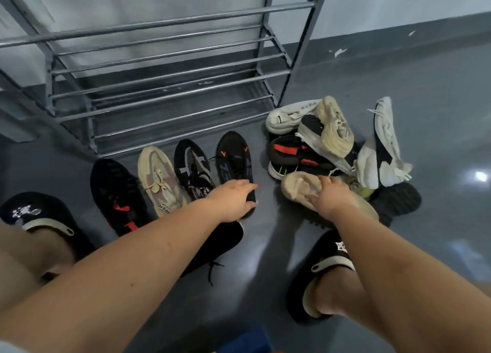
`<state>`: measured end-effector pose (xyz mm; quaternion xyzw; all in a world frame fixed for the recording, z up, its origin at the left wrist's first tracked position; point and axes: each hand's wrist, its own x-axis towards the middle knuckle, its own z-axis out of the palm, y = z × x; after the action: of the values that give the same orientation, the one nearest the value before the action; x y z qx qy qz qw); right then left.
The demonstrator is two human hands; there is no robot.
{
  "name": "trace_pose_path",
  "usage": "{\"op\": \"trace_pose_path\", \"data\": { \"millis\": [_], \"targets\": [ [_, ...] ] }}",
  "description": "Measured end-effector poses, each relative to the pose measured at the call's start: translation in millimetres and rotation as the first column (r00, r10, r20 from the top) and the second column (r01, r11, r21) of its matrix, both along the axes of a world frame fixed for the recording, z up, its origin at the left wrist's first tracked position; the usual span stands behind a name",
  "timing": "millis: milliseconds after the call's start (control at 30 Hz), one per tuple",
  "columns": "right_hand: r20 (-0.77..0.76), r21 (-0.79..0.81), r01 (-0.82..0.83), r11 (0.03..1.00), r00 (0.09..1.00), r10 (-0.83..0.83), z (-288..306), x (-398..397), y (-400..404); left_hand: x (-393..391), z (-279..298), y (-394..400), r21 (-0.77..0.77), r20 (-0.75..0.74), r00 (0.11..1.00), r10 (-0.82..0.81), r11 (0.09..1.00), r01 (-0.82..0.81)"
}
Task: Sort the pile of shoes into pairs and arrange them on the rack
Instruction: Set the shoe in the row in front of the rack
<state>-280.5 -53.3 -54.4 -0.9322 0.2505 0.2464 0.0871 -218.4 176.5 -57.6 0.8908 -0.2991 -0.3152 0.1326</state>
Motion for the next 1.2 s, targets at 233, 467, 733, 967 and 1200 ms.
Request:
{"op": "trace_pose_path", "data": {
  "millis": [233,467,733,967,1200],
  "targets": [
    [0.007,0.013,0.07,0.997,0.998,-0.07,-10,-24,-48,7,-6,-69,-0.016,0.003,0.99,-0.139,0.99,0.139],
    [-0.005,0.066,0.058,0.996,0.998,-0.057,-31,-14,-81,20,-31,-113,0.003,-0.122,0.99,-0.07,0.998,0.07],
    [-0.136,0.138,0.091,0.986,0.988,-0.072,-50,6,-103,29,-65,-142,0.043,-0.436,0.833,0.341,0.932,-0.359],
    [-0.143,0.009,0.05,0.999,0.989,-0.048,-47,12,-103,28,-74,-135,-0.021,-0.596,0.613,0.518,0.754,-0.657],
    [0.071,0.144,-0.029,0.989,0.997,0.019,-25,12,-71,22,-58,-92,-0.082,-0.485,0.707,0.515,0.778,-0.623]
  ]
}}
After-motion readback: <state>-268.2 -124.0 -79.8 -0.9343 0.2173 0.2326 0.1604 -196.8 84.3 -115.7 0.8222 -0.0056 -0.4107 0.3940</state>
